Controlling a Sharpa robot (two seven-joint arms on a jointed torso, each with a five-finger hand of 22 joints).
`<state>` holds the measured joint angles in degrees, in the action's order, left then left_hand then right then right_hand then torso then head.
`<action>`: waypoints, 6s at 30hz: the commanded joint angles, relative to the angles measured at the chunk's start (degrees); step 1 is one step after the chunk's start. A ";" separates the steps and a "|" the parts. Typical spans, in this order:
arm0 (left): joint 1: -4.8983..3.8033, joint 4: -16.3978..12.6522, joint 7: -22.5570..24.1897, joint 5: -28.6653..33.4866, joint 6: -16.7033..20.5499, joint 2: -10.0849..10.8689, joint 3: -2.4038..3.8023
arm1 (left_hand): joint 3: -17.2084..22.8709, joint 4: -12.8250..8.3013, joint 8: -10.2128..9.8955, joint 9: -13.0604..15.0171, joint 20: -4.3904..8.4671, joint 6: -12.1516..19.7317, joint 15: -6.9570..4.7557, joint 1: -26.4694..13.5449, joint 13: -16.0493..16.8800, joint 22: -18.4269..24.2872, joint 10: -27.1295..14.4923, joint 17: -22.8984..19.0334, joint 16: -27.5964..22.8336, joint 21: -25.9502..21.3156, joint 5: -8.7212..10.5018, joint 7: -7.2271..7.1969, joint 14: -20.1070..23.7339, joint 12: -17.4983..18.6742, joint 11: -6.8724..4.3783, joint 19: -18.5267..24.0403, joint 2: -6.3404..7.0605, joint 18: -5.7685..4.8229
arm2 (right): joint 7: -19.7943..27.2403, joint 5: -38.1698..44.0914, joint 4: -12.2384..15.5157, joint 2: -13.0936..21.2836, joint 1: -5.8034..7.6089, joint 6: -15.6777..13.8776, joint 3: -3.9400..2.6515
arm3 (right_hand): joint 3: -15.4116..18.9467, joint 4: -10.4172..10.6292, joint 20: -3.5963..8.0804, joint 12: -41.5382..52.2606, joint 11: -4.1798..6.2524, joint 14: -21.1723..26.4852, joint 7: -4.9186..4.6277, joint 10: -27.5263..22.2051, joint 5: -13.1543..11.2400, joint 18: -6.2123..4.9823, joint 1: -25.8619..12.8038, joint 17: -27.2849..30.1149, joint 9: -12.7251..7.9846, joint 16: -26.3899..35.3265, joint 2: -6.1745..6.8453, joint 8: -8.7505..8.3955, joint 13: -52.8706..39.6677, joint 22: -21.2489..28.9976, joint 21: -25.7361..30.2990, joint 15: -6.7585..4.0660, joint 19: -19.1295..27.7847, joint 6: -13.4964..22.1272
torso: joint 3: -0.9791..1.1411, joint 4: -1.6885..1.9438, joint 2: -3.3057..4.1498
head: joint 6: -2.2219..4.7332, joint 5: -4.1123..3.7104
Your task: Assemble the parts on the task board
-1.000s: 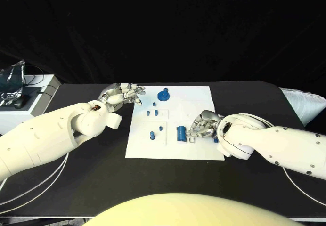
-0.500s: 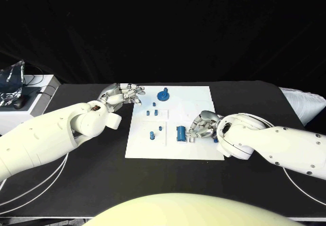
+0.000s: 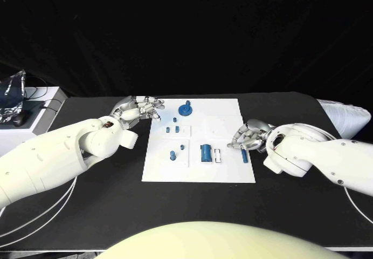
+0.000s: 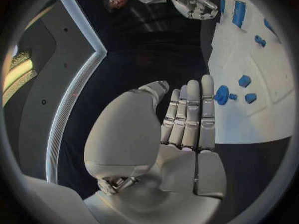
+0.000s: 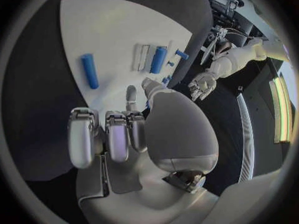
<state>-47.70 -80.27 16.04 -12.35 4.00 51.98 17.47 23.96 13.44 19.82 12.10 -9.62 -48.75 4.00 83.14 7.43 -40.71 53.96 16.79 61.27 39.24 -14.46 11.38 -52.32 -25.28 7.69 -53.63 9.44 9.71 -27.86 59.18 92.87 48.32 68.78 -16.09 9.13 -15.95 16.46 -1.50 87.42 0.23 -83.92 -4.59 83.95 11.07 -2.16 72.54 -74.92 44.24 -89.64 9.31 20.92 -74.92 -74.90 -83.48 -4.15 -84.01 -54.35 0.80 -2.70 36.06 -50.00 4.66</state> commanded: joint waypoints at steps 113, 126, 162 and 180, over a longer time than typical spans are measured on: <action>0.78 -0.39 -0.24 0.48 -1.74 0.04 0.05 | 0.48 0.09 -0.13 -0.08 -0.03 0.27 0.18 -0.89 -0.10 0.06 -0.03 0.14 -0.36 -0.49 0.10 -0.03 0.10 -0.22 0.15 0.27 -0.27 0.73 | -10.41 -7.50 -1.25 -6.45 1.00 5.76 0.72 | -16.81 -10.18 -0.99 -1.59 -0.67 -5.97 -0.30 3.38 12.67 0.92 -2.03 -14.64 -0.55 -0.16 1.96 -4.40 -12.20 -13.45 0.45 0.78 -4.72 -2.70 | -0.13 -0.08 -0.02 | 0.00 -1.29; 0.78 -0.35 -0.27 0.47 -1.83 0.09 0.05 | 0.48 0.09 -0.13 -0.08 -0.03 0.27 0.18 -0.89 -0.10 0.06 -0.03 0.14 -0.36 -0.49 0.10 -0.03 0.10 -0.22 0.15 0.27 -0.27 0.73 | -11.20 -7.00 -1.78 -7.59 0.75 6.73 0.89 | -14.39 -7.37 -0.81 -1.75 -0.37 -5.97 0.10 3.32 7.97 0.87 -6.85 -14.62 -1.00 -0.15 1.93 -4.52 -12.11 -13.37 0.73 0.53 -4.66 -3.62 | -0.03 -0.13 -0.01 | 0.00 -1.17; 0.78 -0.44 -0.43 0.47 -1.86 0.31 0.05 | 0.48 0.09 -0.13 -0.08 -0.03 0.27 0.18 -0.89 -0.10 0.06 -0.03 0.14 -0.36 -0.49 0.10 -0.03 0.10 -0.22 0.15 0.27 -0.27 0.73 | -11.40 -5.06 -4.29 -9.37 -0.18 7.72 1.04 | -13.12 -5.30 -0.72 -1.90 -0.31 -5.95 0.16 3.24 6.44 0.78 -9.21 -14.53 -1.36 -0.11 2.20 -4.56 -12.02 -13.25 1.24 0.45 -4.56 -4.01 | -0.04 -0.14 -0.02 | 0.00 -0.74; 0.78 -0.49 -0.70 0.34 -2.08 0.37 0.05 | 0.55 0.03 -0.08 -0.10 -0.04 0.29 0.20 -1.12 -0.11 0.11 -0.10 0.20 -0.39 -0.60 0.11 0.00 0.12 -0.25 0.18 0.23 -0.23 0.73 | -9.66 -3.36 -3.39 -9.13 -0.38 5.89 1.03 | -10.79 -2.02 -0.79 -1.86 -0.41 -5.95 0.08 3.29 3.64 0.78 -12.22 -14.52 -1.78 -0.11 2.81 -4.61 -12.07 -13.24 1.30 0.55 -4.56 -4.21 | -0.03 -0.12 0.00 | 0.00 -0.50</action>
<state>-46.94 -80.61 15.16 -12.05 2.99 52.41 17.48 24.29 13.43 19.82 12.05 -9.62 -48.75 4.00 82.62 7.37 -40.66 53.96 16.93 61.13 38.84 -14.46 11.38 -52.32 -25.28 7.69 -53.63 9.36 9.70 -38.57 54.76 89.30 39.15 68.46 -9.70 10.16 -26.71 14.01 -2.08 85.65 -0.30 -83.83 -4.66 84.10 14.93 -2.16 60.76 -74.92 42.51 -89.64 12.06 16.20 -74.94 -74.93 -82.36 -3.67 -84.00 -58.19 0.76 -2.80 36.08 -50.01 4.09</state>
